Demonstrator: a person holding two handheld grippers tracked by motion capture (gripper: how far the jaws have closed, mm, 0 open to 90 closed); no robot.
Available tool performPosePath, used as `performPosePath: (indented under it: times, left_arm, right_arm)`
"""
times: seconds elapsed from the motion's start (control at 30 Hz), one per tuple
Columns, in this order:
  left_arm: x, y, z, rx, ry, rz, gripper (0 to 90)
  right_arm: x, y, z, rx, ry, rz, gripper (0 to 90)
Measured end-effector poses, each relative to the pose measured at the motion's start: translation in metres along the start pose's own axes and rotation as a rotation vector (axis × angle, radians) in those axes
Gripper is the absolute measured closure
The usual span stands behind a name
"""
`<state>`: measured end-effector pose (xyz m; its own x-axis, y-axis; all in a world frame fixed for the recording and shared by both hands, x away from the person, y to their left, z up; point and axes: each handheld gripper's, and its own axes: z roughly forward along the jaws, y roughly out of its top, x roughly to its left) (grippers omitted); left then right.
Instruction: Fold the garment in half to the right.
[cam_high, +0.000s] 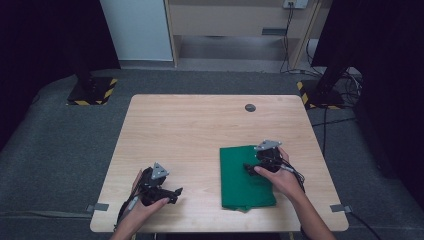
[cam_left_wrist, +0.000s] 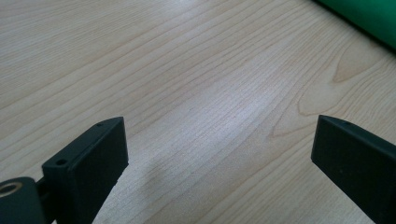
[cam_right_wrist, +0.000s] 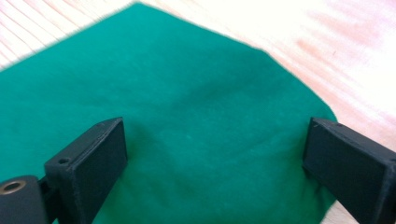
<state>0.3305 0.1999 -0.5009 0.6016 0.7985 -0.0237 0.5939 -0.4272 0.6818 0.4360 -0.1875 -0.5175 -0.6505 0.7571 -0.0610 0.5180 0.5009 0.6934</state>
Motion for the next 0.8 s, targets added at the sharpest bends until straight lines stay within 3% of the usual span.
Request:
performPosePath:
  times: [0.2,0.37,0.47,0.57,0.7,0.8]
  left_arm:
    - [0.001,-0.001,0.000,-0.003,-0.006,-0.012,3.3]
    - [-0.003,0.000,0.002,-0.002,-0.016,-0.009,3.3]
    - [-0.005,0.000,0.003,0.002,-0.019,0.000,3.3]
    - [-0.005,-0.001,0.003,0.004,-0.019,0.002,3.3]
    - [-0.002,-0.002,0.002,0.004,-0.013,-0.001,3.3]
    - [0.001,-0.003,0.001,0.003,-0.011,-0.012,3.3]
  right_arm:
    - [-0.005,0.000,0.007,0.000,0.009,0.027,5.8]
    - [0.000,0.014,0.009,-0.041,0.014,-0.005,5.2]
    - [0.000,0.015,0.020,-0.011,0.014,-0.021,4.3]
    - [-0.001,0.009,0.028,0.011,0.026,0.003,3.2]
    - [-0.001,0.010,0.014,-0.020,-0.009,0.005,5.6]
    - [0.002,0.008,-0.003,-0.040,-0.001,0.008,4.5]
